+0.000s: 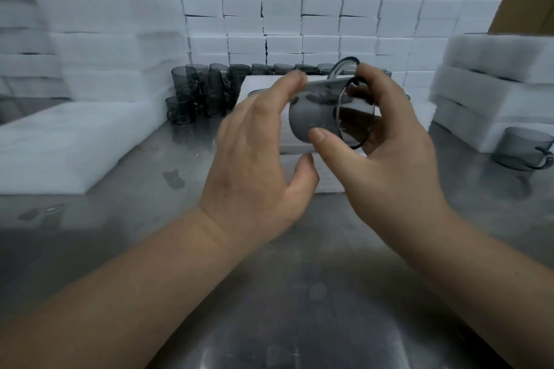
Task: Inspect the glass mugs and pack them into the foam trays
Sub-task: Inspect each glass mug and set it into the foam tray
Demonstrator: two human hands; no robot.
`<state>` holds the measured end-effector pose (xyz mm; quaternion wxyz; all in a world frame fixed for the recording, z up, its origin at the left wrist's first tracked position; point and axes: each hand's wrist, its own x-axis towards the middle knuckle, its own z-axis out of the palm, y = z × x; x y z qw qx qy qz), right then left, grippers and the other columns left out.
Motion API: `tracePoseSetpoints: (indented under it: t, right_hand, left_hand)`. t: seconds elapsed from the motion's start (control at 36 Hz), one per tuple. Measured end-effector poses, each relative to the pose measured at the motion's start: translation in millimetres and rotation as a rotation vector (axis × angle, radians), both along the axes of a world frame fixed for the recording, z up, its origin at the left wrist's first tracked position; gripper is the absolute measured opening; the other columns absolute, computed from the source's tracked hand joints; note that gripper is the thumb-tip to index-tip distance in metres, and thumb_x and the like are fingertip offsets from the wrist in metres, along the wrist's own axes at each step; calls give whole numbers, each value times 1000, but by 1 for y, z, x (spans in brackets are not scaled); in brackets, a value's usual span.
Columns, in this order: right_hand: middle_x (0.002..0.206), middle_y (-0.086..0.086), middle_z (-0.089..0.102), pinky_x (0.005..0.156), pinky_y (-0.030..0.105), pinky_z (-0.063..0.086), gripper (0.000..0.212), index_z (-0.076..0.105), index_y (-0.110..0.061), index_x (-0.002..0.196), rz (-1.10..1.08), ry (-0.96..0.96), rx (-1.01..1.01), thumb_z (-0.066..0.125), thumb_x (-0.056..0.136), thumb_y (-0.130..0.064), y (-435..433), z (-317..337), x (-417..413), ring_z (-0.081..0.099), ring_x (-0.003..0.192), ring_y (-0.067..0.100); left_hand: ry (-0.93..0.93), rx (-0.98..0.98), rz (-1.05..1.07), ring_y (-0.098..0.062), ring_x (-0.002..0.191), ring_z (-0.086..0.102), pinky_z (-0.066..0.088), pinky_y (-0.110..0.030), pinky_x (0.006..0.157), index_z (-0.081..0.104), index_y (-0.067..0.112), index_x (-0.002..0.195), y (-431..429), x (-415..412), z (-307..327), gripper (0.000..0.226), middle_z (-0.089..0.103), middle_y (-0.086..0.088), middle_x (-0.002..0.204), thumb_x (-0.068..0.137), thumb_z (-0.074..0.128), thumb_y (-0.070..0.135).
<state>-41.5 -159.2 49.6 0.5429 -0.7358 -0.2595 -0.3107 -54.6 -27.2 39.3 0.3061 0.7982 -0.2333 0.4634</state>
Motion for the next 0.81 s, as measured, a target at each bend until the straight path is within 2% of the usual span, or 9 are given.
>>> tracePoseSetpoints:
  t: [0.08,0.17,0.22,0.31,0.39,0.53,0.61,0.69,0.81]
  right_hand:
    - [118,-20,38,94,13,41,61,36,-41,126,-35,-64,14,66,73,-36,-2,1,2,53,109,0]
    - [119,-20,35,92,9,39,65,32,-42,131,-57,-42,43,63,74,-38,-5,2,5,51,109,-3]
    - [118,-20,36,95,13,40,72,32,-36,139,-86,-23,47,62,74,-40,-8,3,7,50,110,-3]
    - [115,-22,38,96,16,41,75,31,-33,142,-118,-10,52,61,74,-41,-10,4,9,49,109,-5]
    - [115,-25,38,95,18,42,73,31,-36,141,-133,2,79,60,74,-41,-10,5,10,50,108,-5]
    - [123,-11,43,96,36,46,56,32,-44,123,-124,-34,149,62,76,-34,-12,10,10,55,109,11]
    - [122,-12,41,96,39,46,52,33,-45,119,-124,-64,176,62,78,-31,-14,13,12,54,110,17]
    - [123,-8,39,97,38,45,51,32,-37,121,-116,-92,187,62,80,-28,-17,17,13,51,116,19]
    - [126,-2,38,97,34,46,58,31,-20,132,-154,-131,205,60,83,-26,-22,22,15,50,117,18]
  left_hand:
    - [82,-5,292,-20,133,21,19,-43,112,33,13,141,6,4,2,71,29,-7,148,77,60,26]
    - [265,55,441,-19,141,3,6,-44,115,22,25,147,14,13,3,77,6,-3,157,81,57,45]
    - [352,114,493,-20,142,1,3,-44,115,17,29,147,18,20,2,81,4,1,157,79,51,55]
    - [379,126,479,-21,141,12,8,-44,115,24,28,145,20,24,0,78,15,2,155,77,49,57]
    - [334,46,396,-22,134,30,24,-44,112,40,25,136,23,24,0,61,29,0,149,81,62,42]
    - [315,13,352,-23,124,42,36,-41,103,49,22,119,23,23,2,45,31,-1,143,79,67,34]
    - [300,1,363,-27,118,47,40,-43,98,51,19,108,21,20,2,39,31,-4,141,76,71,30]
    - [279,-8,364,-28,112,49,42,-44,93,49,19,100,19,17,3,38,31,-6,138,73,73,26]
    - [259,-27,337,-28,119,45,41,-44,94,39,22,88,16,15,3,40,27,-6,141,68,74,23]
